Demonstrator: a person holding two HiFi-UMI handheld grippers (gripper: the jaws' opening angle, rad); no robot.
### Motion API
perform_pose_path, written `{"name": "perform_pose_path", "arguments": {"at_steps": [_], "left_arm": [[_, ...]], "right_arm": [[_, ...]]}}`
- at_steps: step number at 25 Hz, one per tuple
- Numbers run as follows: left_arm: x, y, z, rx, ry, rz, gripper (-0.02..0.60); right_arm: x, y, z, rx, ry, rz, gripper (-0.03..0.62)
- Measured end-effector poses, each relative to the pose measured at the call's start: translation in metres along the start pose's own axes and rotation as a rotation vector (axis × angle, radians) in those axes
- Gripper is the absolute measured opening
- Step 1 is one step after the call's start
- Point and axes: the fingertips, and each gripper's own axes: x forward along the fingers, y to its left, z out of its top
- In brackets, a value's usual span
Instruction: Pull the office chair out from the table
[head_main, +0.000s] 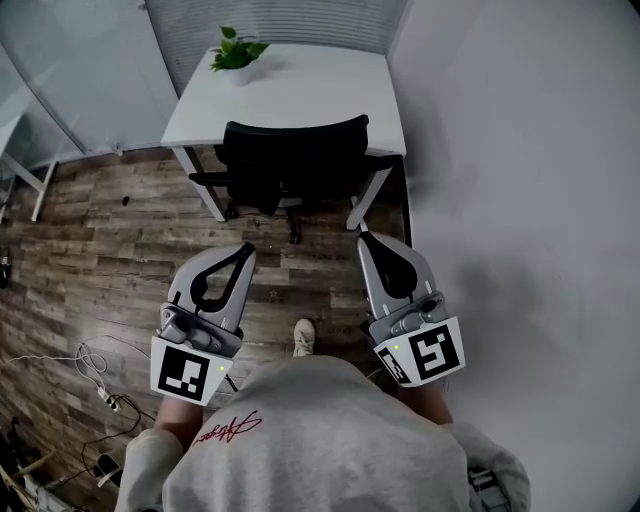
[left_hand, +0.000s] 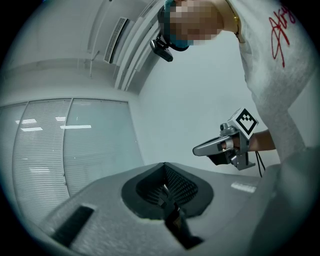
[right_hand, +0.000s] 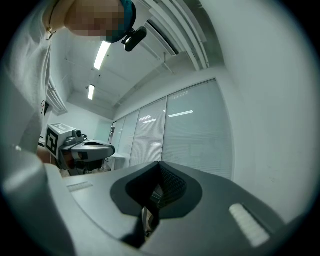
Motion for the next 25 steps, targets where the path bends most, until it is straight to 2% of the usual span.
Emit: {"name": "perform_pose_path", "arguments": {"at_steps": [12,25], "left_arm": [[0.059,0.040,-0.011,0.014,0.019,0.064,-0.006],[0.095,0.059,-0.032,-0.012,0.016,0.079,-0.006]], "right_arm": [[0.060,-0.055,-0.008,0.020,-0.013,0.052,0.002],[0.090,-0.083,-0.025,0.022,0.009,0.067,0.002]]}}
